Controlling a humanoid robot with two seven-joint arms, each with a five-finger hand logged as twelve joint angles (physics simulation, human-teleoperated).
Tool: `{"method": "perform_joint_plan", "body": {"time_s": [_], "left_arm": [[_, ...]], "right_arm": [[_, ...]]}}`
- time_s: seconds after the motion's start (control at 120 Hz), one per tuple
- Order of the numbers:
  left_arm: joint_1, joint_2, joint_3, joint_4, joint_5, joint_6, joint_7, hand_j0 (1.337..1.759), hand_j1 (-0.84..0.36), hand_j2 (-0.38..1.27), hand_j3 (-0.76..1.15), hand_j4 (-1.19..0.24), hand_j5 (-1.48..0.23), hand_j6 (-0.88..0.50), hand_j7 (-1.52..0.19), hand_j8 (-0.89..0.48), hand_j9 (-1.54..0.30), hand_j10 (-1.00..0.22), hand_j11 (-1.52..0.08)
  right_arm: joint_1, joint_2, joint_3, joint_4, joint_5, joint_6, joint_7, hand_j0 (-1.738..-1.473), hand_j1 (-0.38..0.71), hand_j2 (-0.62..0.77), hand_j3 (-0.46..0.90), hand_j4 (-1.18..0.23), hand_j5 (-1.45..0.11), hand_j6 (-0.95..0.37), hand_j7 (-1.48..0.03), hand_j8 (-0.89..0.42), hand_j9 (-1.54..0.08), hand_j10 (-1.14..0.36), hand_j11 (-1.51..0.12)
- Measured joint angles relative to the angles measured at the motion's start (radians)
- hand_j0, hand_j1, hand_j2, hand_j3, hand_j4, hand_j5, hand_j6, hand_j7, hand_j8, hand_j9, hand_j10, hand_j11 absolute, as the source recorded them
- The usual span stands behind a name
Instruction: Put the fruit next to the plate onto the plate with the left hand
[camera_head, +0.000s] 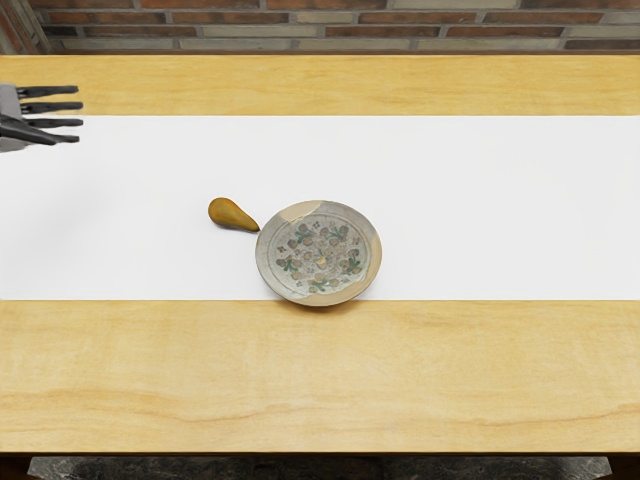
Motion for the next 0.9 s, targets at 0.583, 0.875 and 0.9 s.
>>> {"method": "perform_joint_plan", "body": {"time_s": [0.583, 0.875, 0.9], "left_arm": [[-0.086, -0.336, 0.063, -0.055, 0.710, -0.002, 0.000, 1.658, 0.34, 0.00, 0.00, -0.01, -0.01, -0.01, -0.01, -0.01, -0.01, -0.01, -0.01], [-0.083, -0.479, 0.084, -0.185, 1.126, 0.225, 0.000, 1.658, 0.33, 0.00, 0.00, -0.02, -0.03, -0.02, -0.03, -0.02, -0.03, -0.02, -0.03], [-0.087, -0.480, 0.099, -0.190, 1.148, 0.263, 0.000, 1.658, 0.32, 0.00, 0.00, -0.02, -0.03, -0.02, -0.03, -0.02, -0.03, -0.02, -0.03]], "right_arm": [[0.002, 0.000, 0.000, 0.000, 0.000, 0.001, 0.000, -1.658, -0.35, 0.00, 0.00, 0.00, 0.00, 0.00, 0.00, 0.00, 0.00, 0.00, 0.00], [0.002, 0.000, 0.001, 0.000, 0.000, 0.000, 0.000, -1.658, -0.35, 0.00, 0.00, 0.00, 0.00, 0.00, 0.00, 0.00, 0.00, 0.00, 0.00], [0.002, 0.000, 0.001, 0.000, 0.000, 0.000, 0.000, -1.658, -0.35, 0.00, 0.00, 0.00, 0.00, 0.00, 0.00, 0.00, 0.00, 0.00, 0.00]]}}
